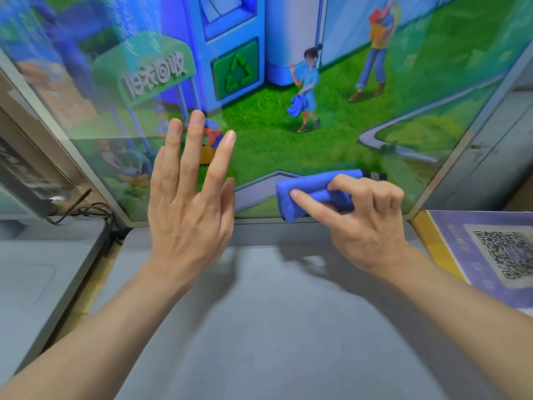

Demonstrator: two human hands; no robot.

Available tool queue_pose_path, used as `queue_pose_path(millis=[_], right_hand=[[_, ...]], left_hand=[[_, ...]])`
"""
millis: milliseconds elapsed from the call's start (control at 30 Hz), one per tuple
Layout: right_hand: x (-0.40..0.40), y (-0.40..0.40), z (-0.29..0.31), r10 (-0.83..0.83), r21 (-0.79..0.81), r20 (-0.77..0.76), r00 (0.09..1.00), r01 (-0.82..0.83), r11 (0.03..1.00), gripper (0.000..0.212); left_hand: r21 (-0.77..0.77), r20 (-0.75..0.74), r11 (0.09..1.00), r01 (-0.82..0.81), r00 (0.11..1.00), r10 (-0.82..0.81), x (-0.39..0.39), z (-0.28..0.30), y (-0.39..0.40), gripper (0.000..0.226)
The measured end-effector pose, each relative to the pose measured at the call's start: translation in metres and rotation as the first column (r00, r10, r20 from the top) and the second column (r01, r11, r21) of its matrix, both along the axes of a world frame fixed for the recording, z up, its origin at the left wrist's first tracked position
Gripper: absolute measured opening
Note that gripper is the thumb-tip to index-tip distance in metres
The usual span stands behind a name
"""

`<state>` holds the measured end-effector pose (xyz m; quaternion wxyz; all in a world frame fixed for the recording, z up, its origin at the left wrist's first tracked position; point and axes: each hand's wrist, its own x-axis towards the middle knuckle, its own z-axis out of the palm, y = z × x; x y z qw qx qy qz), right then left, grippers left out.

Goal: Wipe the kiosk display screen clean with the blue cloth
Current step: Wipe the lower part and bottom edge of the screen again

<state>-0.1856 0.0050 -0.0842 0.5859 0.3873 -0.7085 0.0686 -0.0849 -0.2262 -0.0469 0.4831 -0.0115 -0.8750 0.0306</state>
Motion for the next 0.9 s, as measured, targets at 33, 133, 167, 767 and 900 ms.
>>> queue_pose_path(millis=[33,133,167,767,900], right_hand=[[0.0,-0.004,0.006,-0.016,-0.054,0.007,1.0,0.016,0.998,0.048],[0.006,-0.017,0.012,-0.026,-0.146,0.053,0.998,0.034,0.989,0.047],[0.008,-0.02,0.01,-0.014,-0.146,0.067,0.998,0.024,0.989,0.047],[-0.001,0.043,0.002,-0.017,0.019,0.104,0.994,0.015,1.0,0.045],[0.003,0.025,0.011,-0.017,-0.112,0.129,0.992,0.032,0.993,0.045]], left_hand=[[0.007,-0.02,1.0,0.002,1.0,-0.002,-0.001,-0.001,0.004,0.053],[-0.013,-0.046,1.0,0.025,0.999,-0.026,-0.004,-0.004,0.014,0.053],[-0.024,-0.036,0.999,0.034,0.999,-0.035,-0.005,-0.005,0.016,0.054],[-0.072,-0.019,0.997,-0.01,1.0,0.009,-0.004,-0.003,0.03,0.058],[-0.097,-0.031,0.995,0.016,0.999,-0.019,-0.01,-0.003,0.046,0.062]])
